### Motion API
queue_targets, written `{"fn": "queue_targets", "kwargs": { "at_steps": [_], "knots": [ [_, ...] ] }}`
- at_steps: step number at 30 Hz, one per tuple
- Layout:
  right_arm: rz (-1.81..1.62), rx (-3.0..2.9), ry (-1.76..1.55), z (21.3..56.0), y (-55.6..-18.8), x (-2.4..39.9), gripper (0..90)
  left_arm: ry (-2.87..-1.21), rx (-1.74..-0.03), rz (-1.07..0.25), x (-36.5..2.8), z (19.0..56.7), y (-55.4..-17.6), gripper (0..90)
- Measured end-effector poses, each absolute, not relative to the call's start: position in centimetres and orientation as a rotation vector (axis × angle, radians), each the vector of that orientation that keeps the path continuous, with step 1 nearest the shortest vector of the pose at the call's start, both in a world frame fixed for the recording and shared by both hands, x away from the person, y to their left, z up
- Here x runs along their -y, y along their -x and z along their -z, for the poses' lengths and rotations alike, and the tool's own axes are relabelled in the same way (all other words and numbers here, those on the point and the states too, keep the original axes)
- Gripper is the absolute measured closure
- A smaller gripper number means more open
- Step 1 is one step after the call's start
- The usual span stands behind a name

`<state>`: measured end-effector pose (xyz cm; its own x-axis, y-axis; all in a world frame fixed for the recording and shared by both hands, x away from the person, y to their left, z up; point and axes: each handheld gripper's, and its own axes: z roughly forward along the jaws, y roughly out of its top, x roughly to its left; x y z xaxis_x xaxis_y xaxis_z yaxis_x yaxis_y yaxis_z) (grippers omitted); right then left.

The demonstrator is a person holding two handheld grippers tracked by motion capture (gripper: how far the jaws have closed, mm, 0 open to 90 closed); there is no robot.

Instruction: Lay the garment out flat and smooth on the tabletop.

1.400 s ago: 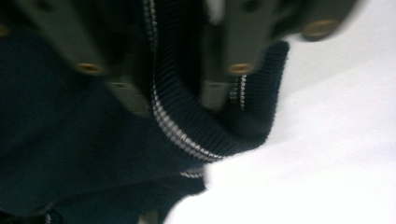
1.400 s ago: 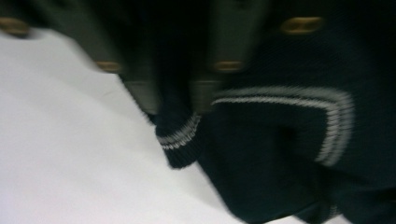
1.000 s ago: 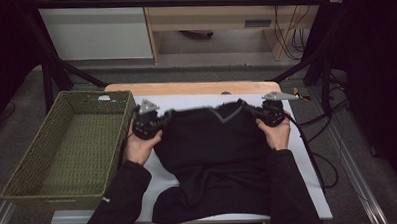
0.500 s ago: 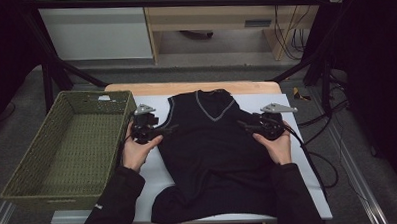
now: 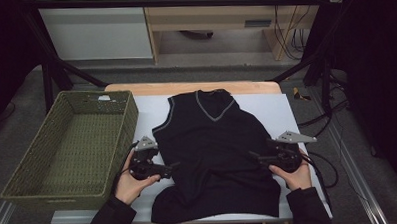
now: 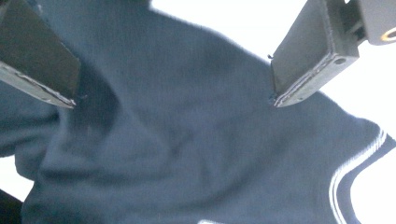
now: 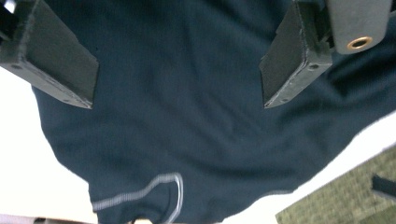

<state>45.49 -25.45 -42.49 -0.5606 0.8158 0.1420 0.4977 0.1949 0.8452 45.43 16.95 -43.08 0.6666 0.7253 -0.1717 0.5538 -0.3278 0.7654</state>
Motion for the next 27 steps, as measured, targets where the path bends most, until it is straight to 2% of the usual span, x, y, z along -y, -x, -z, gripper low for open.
{"fn": "queue_targets", "kwargs": {
  "at_steps": [3, 10, 12, 19, 24, 27],
  "knots": [
    [-1.3, -2.162, -1.234, 42.9, -44.1, 25.9, 15.0, -2.06, -0.992, -0.215, -17.1, 43.9, -44.4, 7.6],
    [-1.246, -2.224, -1.295, 44.2, -41.5, 27.1, 22.8, -2.133, -0.969, -0.159, -17.1, 45.8, -42.4, 36.1],
    [-1.202, -2.248, -1.3, 44.7, -40.9, 27.5, 28.1, -2.131, -0.961, -0.161, -17.2, 46.0, -41.9, 45.6],
    [-1.07, -2.246, -1.422, 46.6, -40.5, 29.1, 43.8, -2.187, -0.974, -0.14, -16.7, 46.9, -41.5, 58.5],
    [-1.043, -2.316, -1.407, 47.2, -40.7, 28.1, 45.5, -2.195, -0.966, -0.085, -16.4, 47.2, -41.2, 75.6],
    [-1.026, -2.325, -1.382, 47.5, -40.7, 27.5, 51.8, -2.193, -0.967, -0.072, -16.3, 47.2, -41.2, 79.8]
  ]
}}
